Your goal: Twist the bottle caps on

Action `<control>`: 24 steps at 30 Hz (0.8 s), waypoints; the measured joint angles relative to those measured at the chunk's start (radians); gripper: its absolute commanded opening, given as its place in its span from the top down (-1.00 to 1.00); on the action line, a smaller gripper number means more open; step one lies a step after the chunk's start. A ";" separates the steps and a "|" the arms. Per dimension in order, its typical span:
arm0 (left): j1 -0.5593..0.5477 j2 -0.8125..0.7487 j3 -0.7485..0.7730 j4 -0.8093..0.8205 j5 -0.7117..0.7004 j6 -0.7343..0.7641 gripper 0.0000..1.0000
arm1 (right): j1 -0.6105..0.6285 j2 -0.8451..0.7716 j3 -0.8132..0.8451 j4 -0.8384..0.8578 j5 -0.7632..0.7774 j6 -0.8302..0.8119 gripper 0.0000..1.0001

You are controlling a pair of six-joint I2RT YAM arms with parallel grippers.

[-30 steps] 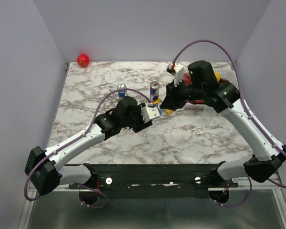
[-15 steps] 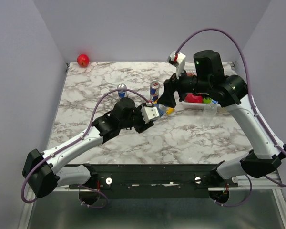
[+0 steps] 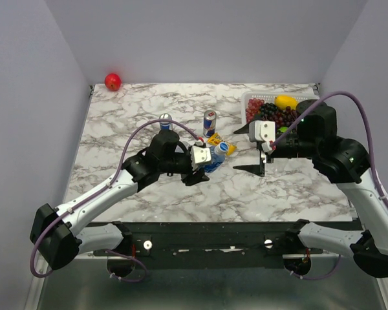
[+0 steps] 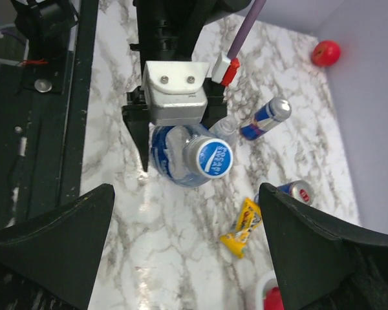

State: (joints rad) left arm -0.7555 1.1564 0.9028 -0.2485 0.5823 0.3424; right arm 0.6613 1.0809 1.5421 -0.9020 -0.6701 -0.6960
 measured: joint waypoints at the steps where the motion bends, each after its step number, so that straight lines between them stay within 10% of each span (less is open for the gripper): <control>1: 0.000 0.000 0.005 -0.008 0.013 0.005 1.00 | 0.000 -0.001 -0.001 0.018 -0.003 -0.019 -0.99; 24: 0.008 0.016 0.034 -0.023 0.067 -0.008 1.00 | 0.085 0.114 0.003 -0.066 -0.063 -0.385 -0.99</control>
State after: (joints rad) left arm -0.7479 1.1725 0.9363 -0.2718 0.6491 0.3344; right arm 0.7467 1.1954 1.5448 -0.9684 -0.7326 -1.0809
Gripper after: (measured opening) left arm 0.616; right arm 0.995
